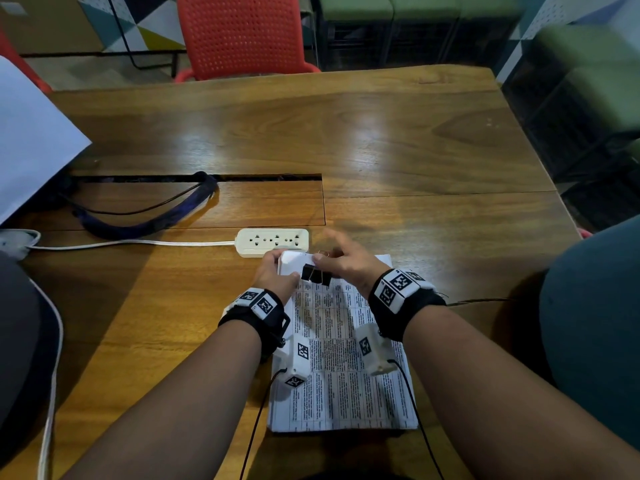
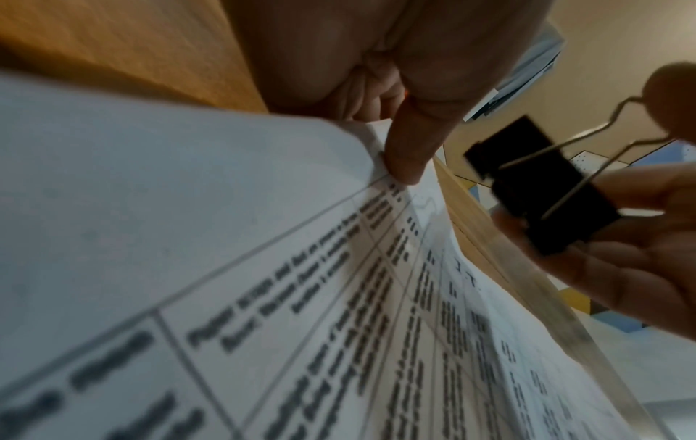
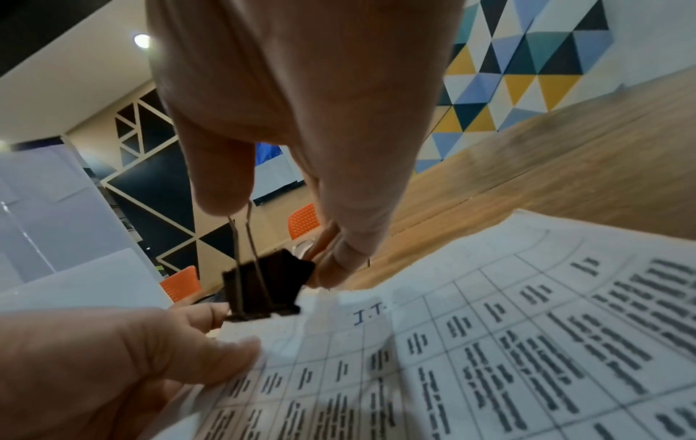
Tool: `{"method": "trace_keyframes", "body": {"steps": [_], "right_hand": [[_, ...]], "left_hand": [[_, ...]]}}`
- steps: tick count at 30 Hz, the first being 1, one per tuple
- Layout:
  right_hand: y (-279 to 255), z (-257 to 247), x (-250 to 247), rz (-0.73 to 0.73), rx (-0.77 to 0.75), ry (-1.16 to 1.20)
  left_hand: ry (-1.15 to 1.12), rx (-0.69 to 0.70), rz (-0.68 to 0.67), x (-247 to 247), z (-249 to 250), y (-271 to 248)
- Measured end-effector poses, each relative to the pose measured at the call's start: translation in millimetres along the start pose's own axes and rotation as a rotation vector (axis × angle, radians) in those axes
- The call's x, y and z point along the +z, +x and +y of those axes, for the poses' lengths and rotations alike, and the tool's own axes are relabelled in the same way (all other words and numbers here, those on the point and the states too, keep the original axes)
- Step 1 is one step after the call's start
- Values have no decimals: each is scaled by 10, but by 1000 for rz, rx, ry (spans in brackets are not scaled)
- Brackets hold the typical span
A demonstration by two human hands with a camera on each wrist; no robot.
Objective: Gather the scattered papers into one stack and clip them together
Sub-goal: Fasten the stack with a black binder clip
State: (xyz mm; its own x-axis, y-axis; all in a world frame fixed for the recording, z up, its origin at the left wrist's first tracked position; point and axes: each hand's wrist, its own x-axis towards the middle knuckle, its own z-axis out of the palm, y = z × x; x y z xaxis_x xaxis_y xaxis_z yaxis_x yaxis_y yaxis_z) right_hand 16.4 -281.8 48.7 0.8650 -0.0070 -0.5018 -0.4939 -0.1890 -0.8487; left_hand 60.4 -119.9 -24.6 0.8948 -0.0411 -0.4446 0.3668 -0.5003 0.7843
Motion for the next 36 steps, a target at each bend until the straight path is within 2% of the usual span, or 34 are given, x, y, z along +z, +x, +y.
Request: {"method": "trace_keyframes", "body": {"steps": [6,10,14,18,22,27,30,33,36], "right_hand": [[138,22,-22,34,26,-128],[177,71,-13,40,-37,-145],[143,-20,-16,176,-142,-278],[179,-111,-34,269,-219,-203],[249,-130,-33,316,-270,-216],[320,-125,-56,263,-231,-238],[346,-113,-43,209,-199,-231],[350,-122,-24,160,-184,-230],[331,-122,6,86,-149,-345]], "left_hand": [[-41,8,6,10,30,-11],[-58,3,12,14,36,-35],[-98,-15,8,-4,48,-72],[-277,-28,-17,13,94,-143],[-358,50,-50,25,124,-241],[-364,150,-79,1,140,-343],[-352,194,-48,13,140,-363],[-321,198,-1,23,106,-368],[-330,157,15,26,78,-378]]}}
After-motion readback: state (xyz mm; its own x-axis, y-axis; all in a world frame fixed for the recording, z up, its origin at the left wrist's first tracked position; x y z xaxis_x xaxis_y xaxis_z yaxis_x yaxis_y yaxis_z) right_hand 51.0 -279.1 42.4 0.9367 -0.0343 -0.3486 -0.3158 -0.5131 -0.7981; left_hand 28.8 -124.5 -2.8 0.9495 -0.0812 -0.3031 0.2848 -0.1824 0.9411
